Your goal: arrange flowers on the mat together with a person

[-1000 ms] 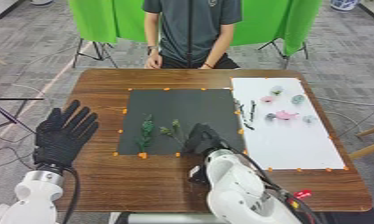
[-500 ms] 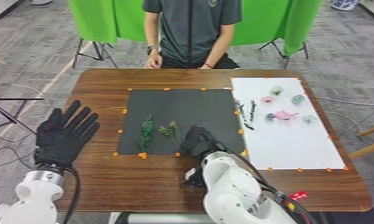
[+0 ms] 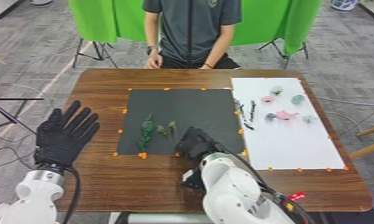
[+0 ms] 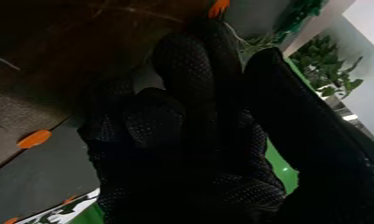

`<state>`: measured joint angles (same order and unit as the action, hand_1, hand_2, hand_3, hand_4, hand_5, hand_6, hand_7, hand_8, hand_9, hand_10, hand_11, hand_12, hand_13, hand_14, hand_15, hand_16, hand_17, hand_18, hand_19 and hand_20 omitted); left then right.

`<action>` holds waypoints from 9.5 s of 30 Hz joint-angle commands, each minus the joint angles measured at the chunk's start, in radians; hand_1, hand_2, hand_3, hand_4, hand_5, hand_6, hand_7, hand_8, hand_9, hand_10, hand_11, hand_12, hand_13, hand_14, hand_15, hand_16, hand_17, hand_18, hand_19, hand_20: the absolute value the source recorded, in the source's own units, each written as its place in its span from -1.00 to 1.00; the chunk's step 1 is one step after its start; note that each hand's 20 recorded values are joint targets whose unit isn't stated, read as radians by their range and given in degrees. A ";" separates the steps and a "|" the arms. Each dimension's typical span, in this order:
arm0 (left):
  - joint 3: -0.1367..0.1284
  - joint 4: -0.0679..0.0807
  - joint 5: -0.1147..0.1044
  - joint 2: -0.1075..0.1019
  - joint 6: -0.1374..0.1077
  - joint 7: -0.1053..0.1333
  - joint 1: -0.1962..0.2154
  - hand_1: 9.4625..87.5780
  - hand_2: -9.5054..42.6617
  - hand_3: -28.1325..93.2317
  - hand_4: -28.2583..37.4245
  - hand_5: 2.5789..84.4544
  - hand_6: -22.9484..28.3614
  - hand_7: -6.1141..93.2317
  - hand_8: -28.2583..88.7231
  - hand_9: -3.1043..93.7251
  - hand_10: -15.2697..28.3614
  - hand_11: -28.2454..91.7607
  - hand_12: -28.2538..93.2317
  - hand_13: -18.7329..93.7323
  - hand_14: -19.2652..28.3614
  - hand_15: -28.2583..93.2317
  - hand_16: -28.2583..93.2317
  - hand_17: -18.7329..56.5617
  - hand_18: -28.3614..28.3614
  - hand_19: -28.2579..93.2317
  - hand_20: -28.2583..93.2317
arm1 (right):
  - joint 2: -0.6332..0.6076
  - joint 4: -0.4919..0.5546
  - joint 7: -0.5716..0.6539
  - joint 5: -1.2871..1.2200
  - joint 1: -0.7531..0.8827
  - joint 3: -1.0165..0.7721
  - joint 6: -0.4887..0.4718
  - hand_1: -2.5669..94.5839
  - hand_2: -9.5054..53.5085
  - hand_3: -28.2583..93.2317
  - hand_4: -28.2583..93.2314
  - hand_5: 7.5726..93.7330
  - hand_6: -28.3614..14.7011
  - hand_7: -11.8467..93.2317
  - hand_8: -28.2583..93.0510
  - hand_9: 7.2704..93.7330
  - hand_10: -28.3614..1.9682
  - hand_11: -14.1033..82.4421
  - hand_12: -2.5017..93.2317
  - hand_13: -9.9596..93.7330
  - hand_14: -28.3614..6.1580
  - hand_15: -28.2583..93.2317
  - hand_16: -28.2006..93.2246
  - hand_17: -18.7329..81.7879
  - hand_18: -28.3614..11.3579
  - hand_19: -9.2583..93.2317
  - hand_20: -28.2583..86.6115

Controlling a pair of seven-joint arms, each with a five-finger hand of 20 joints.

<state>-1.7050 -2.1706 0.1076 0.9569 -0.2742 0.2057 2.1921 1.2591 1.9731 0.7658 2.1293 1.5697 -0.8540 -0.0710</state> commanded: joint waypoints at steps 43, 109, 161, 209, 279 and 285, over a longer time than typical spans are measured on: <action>-0.168 -0.035 -0.021 0.034 0.013 0.122 0.114 -0.66 0.00 0.58 -1.00 -0.13 0.21 -0.66 -0.70 -0.21 0.35 -0.23 -0.45 -0.20 0.34 -0.21 -0.63 -0.62 0.41 -0.14 -0.38 | -0.250 0.120 -0.852 -0.917 0.420 -0.721 0.268 -0.77 -0.30 0.82 -0.97 -0.23 0.12 -0.41 -0.75 -0.31 0.01 -0.57 -0.70 -0.34 0.20 -0.35 -0.42 -0.41 -0.15 -0.17 -0.38; -0.164 -0.032 -0.011 0.056 0.074 0.110 0.126 -0.61 -0.09 0.61 -1.00 -0.14 0.18 -0.65 -0.69 -0.22 0.33 -0.24 -0.43 -0.20 0.39 -0.21 -0.61 -0.63 0.43 -0.16 -0.38 | -0.239 0.112 -0.701 -0.197 0.410 -0.890 0.086 -0.34 -0.92 0.79 -0.92 -0.18 0.11 -0.42 -0.74 -0.33 -0.16 -0.58 -0.67 -0.21 -0.05 -0.31 -0.31 -0.37 -0.37 -0.09 -0.35; -0.160 -0.042 -0.026 0.066 0.061 0.091 0.151 -0.60 -0.05 0.60 -1.00 -0.13 0.19 -0.64 -0.70 -0.21 0.33 -0.22 -0.43 -0.20 0.41 -0.19 -0.61 -0.63 0.43 -0.14 -0.38 | -0.420 -0.216 -0.521 0.454 0.066 -0.397 0.017 0.39 -1.00 0.40 -1.00 0.20 0.52 -0.08 -0.68 0.57 0.50 -0.45 -0.08 0.43 0.58 0.31 0.32 -0.05 -0.39 0.54 0.08; -0.092 0.001 -0.072 -0.010 0.068 0.122 0.078 -0.60 -0.05 0.61 -1.00 -0.12 0.18 -0.63 -0.70 -0.19 0.31 -0.23 -0.43 -0.20 0.43 -0.17 -0.61 -0.63 0.43 -0.14 -0.38 | 0.061 -0.359 -0.527 0.178 -0.610 0.413 0.079 0.35 -1.00 0.51 -1.00 0.20 0.37 0.00 -0.57 0.55 0.44 -0.42 -0.03 0.45 0.52 0.32 0.32 0.01 -0.43 0.55 0.12; -0.158 -0.005 -0.031 0.070 0.091 0.039 0.124 -0.55 -0.15 0.60 -1.00 -0.15 0.17 -0.65 -0.69 -0.23 0.33 -0.24 -0.42 -0.21 0.42 -0.20 -0.59 -0.63 0.44 -0.16 -0.38 | -0.231 0.125 -0.591 -0.478 0.006 -0.350 -0.074 -0.23 -0.78 0.79 -1.00 -0.28 0.01 -0.40 -0.74 -0.33 -0.21 -0.44 -0.62 -0.10 -0.07 0.15 -0.31 -0.23 -0.33 0.26 -0.31; -0.165 -0.004 -0.033 0.067 0.083 0.057 0.115 -0.55 -0.15 0.60 -1.00 -0.14 0.17 -0.65 -0.69 -0.22 0.32 -0.24 -0.42 -0.20 0.41 -0.21 -0.60 -0.63 0.44 -0.16 -0.38 | -0.232 0.067 -0.677 -0.633 0.126 -0.501 -0.023 -0.39 -0.51 0.77 -0.98 -0.34 -0.03 -0.44 -0.73 -0.40 -0.20 -0.48 -0.64 -0.17 -0.11 0.02 -0.33 -0.27 -0.34 0.13 -0.37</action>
<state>-1.8581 -2.1744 0.0741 1.0151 -0.1801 0.2446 2.3018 1.0471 2.1255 0.1566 1.5697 1.4989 -1.2230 -0.1666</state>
